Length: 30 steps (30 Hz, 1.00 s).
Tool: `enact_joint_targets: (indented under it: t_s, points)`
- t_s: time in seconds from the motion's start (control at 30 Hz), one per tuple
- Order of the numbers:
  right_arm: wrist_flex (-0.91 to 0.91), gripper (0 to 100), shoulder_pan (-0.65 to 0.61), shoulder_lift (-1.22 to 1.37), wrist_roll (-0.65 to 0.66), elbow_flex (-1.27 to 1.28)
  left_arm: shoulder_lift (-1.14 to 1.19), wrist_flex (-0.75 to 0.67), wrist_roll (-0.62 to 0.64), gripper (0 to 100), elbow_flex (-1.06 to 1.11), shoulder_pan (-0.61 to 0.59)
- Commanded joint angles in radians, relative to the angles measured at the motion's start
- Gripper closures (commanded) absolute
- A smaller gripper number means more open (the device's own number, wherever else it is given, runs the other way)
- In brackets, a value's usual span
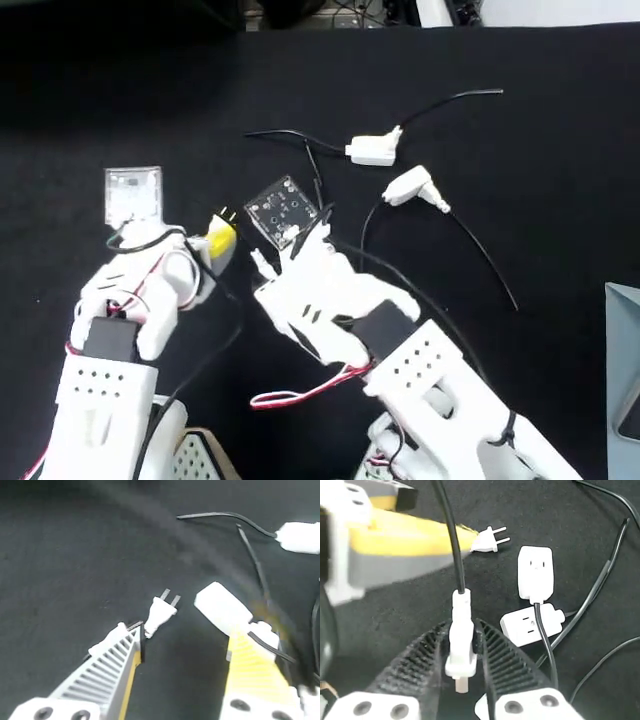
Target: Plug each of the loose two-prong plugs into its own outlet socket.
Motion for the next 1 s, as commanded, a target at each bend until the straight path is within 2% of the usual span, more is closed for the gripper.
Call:
enact_joint_targets:
  t_s: [0.0,0.13,0.27,0.57,0.67,0.8,0.97]
  points:
    - [-0.025,98.7,-0.015,-0.022,-0.008,-0.002,-0.011,-0.011,0.003,73,-0.067,0.064]
    - [-0.028,98.7,-0.015,-0.021,-0.008,0.012,-0.011,-0.009,0.000,73,-0.067,0.111]
    - [-0.086,98.7,-0.011,-0.019,-0.008,0.062,-0.011,-0.003,-0.066,73,-0.064,0.116]
    - [-0.106,98.7,0.002,-0.018,-0.008,0.090,-0.021,0.054,-0.120,72,-0.067,0.120]
    - [-0.106,98.7,0.031,-0.018,-0.008,0.090,-0.080,0.054,-0.120,72,-0.050,0.124]
    - [-0.107,98.7,0.032,-0.018,-0.008,0.104,-0.221,0.054,-0.121,72,0.021,0.193]
    - [-0.109,98.7,0.031,-0.018,-0.008,0.110,-0.388,0.054,-0.186,72,0.117,0.229]
